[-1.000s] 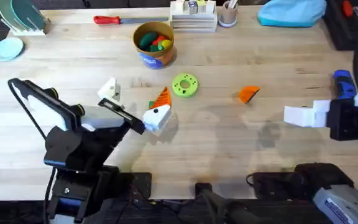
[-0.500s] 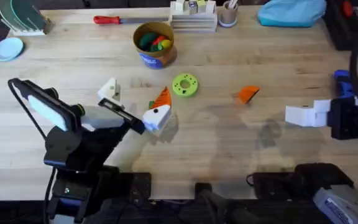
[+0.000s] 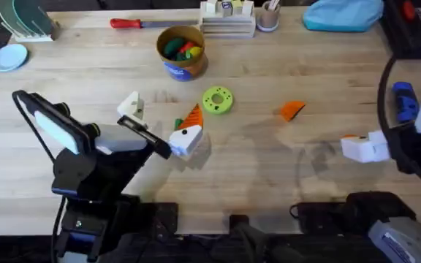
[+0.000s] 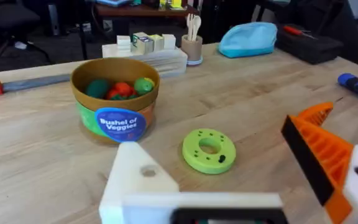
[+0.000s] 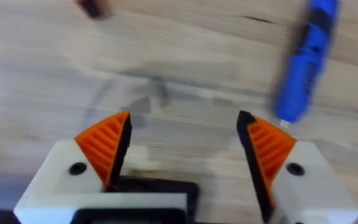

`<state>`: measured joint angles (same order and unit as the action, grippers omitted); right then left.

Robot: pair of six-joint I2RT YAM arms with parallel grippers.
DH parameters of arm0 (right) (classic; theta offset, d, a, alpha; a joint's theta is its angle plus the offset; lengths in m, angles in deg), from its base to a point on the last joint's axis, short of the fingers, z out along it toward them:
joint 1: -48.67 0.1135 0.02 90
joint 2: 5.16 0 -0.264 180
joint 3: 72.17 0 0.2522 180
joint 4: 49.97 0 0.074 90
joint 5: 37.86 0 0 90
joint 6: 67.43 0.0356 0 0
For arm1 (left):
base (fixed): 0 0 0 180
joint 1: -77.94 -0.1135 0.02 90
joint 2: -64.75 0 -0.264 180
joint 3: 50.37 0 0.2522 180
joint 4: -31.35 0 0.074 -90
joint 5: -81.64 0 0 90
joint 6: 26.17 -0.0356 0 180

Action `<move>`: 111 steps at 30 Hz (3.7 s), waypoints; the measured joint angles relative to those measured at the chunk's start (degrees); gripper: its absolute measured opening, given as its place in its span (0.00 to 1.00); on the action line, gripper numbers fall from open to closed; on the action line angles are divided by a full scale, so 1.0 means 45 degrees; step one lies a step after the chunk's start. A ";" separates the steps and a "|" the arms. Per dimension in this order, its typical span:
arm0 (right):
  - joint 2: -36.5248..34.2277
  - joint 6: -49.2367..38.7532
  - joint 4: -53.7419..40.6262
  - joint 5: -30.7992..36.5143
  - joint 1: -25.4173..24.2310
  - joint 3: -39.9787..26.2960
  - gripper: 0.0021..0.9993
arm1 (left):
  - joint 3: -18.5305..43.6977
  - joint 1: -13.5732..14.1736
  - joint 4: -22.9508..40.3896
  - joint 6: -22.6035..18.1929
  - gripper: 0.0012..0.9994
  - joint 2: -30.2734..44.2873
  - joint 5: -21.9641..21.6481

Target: Pick up the gripper from the table and insert it into the empty holder that is missing its gripper. Then pick up a screw, insert it into the mounting hole, and use the screwdriver to tighten it. Finally, clean up the table by picking up the vegetable and placing it into the bucket.

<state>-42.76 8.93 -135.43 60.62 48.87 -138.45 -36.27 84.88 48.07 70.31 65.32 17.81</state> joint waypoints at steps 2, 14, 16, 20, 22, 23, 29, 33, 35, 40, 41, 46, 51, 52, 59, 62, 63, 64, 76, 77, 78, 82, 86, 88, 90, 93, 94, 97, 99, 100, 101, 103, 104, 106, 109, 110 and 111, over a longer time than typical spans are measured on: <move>0.0000 -0.0035 0.0022 -0.1594 0.0000 0.0000 0.99 | 0.0000 0.0000 0.0000 0.0003 0.99 0.0000 0.0069; -0.1008 0.0077 0.2791 -0.5570 0.0000 0.0015 0.99 | 0.0000 0.0000 0.0065 0.0005 0.99 0.0000 0.2926; -0.1770 0.0077 0.2884 -0.5420 0.0000 0.0015 0.99 | 0.0000 0.0000 0.0121 0.0005 0.99 0.0000 0.3699; -0.3591 0.0081 0.3426 -0.5077 0.0000 0.0039 0.99 | 0.0000 0.0000 0.0234 0.0005 0.99 0.0000 0.5213; -0.4463 0.0081 0.3944 -0.5026 0.0000 0.0039 0.99 | 0.0000 0.0000 0.0298 0.0005 0.99 0.0000 0.5901; -0.4957 0.0081 0.4272 -0.4981 0.0020 0.0039 0.99 | 0.0000 0.0000 0.0321 0.0005 0.99 0.0000 0.6177; -0.7334 -0.0199 0.5463 -0.4759 0.0660 0.0039 0.99 | 0.0000 0.0000 0.0461 0.0005 0.99 0.0000 0.7460; -0.8472 -0.0404 0.6014 -0.4354 0.1201 0.0044 0.97 | 0.0000 0.0000 0.0495 0.0005 0.99 0.0000 0.7788; -0.8833 -0.0443 0.6038 -0.4154 0.1416 0.0044 0.93 | 0.0000 0.0000 0.0495 0.0005 0.99 0.0000 0.7908; -0.9083 -0.0523 0.6230 -0.3973 0.1634 0.0063 0.78 | 0.0000 0.0000 0.0495 0.0005 0.99 0.0000 0.7952; -0.9085 -0.0550 0.6251 -0.3939 0.1644 0.0063 0.72 | 0.0000 0.0000 0.0495 0.0005 0.99 0.0000 0.7954; -0.9083 -0.0599 0.6242 -0.3883 0.1647 0.0063 0.38 | 0.0000 0.0000 0.0495 0.0005 0.99 0.0000 0.7957; -0.9058 -0.0587 0.6181 -0.3886 0.1642 0.0063 0.02 | 0.0000 0.0000 0.0495 0.0005 0.99 0.0000 0.7957; -0.9027 -0.0589 0.6062 -0.3883 0.1642 0.0050 0.01 | 0.0000 0.0000 0.0495 0.0005 0.99 0.0000 0.7957; -0.7826 -0.0567 0.3914 -0.3883 0.1646 -0.1179 0.01 | 0.0000 0.0000 0.0495 0.0005 0.99 0.0000 0.7957; -0.6582 -0.0312 0.3697 -0.3893 0.1642 -0.1875 0.01 | 0.0000 0.0000 0.0495 0.0005 0.99 0.0000 0.7957; -0.6025 -0.0236 0.3738 -0.3944 0.1640 -0.1955 0.01 | 0.0000 0.0000 0.0495 0.0005 0.99 0.0000 0.7957; -0.5550 -0.0194 0.3760 -0.4063 0.1599 -0.1962 0.01 | 0.0000 0.0000 0.0497 0.0005 0.99 0.0000 0.7957; -0.3120 0.5652 1.2362 -1.2173 0.0224 0.3794 0.01 | 0.0000 0.0000 0.0499 0.0005 0.99 0.0000 0.7962; -0.3210 0.6471 1.2985 -1.2646 0.0383 0.4253 0.01 | 0.0000 0.0000 0.0495 0.0005 0.99 0.0000 0.7962; -0.3523 0.8521 1.3991 -1.3663 0.1351 0.5061 0.01 | 0.0000 0.0000 0.0495 0.0005 0.99 0.0000 0.7962; -0.3973 0.9962 1.4765 -1.4355 0.2979 0.5178 0.01 | 0.0000 0.0000 0.0495 0.0005 0.99 0.0000 0.7957; -0.4759 1.1048 1.6004 -1.4716 0.4472 0.5178 0.01 | 0.0000 0.0000 0.0495 0.0005 0.99 0.0000 0.7957; -0.5395 1.1682 1.6864 -1.4891 0.5016 0.5178 0.01 | 0.0000 0.0000 0.0495 0.0005 0.99 0.0000 0.7957; -0.6104 1.2302 1.7930 -1.5153 0.5405 0.5178 0.01 | 0.0000 0.0000 0.0495 0.0005 0.99 -0.0004 0.7957; -0.7062 1.3344 1.9328 -1.5496 0.5799 0.5178 0.01 | 0.0000 0.0000 0.0495 0.0005 0.99 0.0000 0.7957; -0.7352 1.3668 1.9721 -1.5575 0.5880 0.5178 0.01 | 0.0000 0.0000 0.0495 0.0005 0.99 0.0000 0.7957; -0.8107 1.4571 2.0743 -1.5747 0.6033 0.5178 0.01 | 0.0000 0.0000 0.0495 0.0005 0.99 0.0000 0.7957; -0.8519 1.5131 2.1361 -1.5803 0.6091 0.5178 0.01 | 0.0000 0.0000 0.0500 0.0005 0.99 0.0000 0.7957; -0.8691 1.5388 2.1648 -1.5819 0.6115 0.5178 0.01 | 0.0000 0.0000 0.0498 0.0005 0.99 -0.0002 0.7957; -0.9141 1.6148 2.2444 -1.5870 0.6147 0.5178 0.01 | 0.0000 0.0000 0.0495 0.0005 0.99 0.0000 0.7957; -0.9351 1.6554 2.2801 -1.5919 0.6149 0.5178 0.01 | 0.0000 0.0000 0.0500 0.0005 0.99 0.0000 0.7942; -0.9448 1.6776 2.2962 -1.5955 0.6144 0.5178 0.01 | 0.0000 0.0000 0.0502 0.0005 0.99 0.0000 0.7929; -0.9587 1.7137 2.3172 -1.6011 0.6149 0.5178 0.01 | -0.0005 0.0000 0.0524 0.0005 0.99 0.0000 0.7899; -0.9622 1.7468 2.3274 -1.6079 0.6144 0.5178 0.01 | -0.0005 0.0000 0.0534 0.0005 0.99 0.0000 0.7898; -0.9622 1.7585 2.3371 -1.6094 0.6149 0.5178 0.01 | -0.0005 0.0000 0.0534 0.0005 0.99 0.0000 0.7903; -0.9622 1.7696 2.3500 -1.6097 0.6154 0.5178 0.01 | -0.0005 0.0000 0.0537 0.0005 0.99 0.0000 0.7898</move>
<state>-86.06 88.56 -29.68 -11.82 76.57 -115.15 -36.29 84.88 50.49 70.33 65.32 53.35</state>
